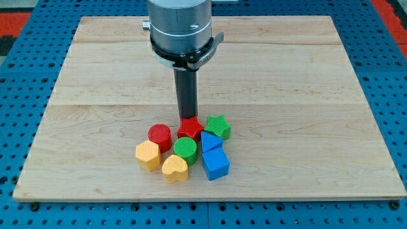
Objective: Push the blue triangle towards top
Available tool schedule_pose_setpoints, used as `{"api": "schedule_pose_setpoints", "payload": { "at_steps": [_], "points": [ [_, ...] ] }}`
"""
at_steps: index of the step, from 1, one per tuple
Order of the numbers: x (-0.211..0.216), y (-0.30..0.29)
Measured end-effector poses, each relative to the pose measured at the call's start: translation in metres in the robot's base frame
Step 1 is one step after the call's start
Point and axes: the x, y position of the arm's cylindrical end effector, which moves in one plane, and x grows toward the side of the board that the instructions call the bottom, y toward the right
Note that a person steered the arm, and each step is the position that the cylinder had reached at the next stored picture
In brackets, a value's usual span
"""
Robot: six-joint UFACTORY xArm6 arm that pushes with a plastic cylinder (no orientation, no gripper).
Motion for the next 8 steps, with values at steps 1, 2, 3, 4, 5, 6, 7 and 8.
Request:
{"api": "schedule_pose_setpoints", "payload": {
  "at_steps": [1,2,3,4,5,6,7,8],
  "points": [
    [0.0,0.0],
    [0.0,0.0],
    [-0.018,0.017],
    [-0.05,0.075],
    [-0.031,0.146],
    [0.036,0.142],
    [0.1,0.114],
    [0.117,0.052]
  ]
}}
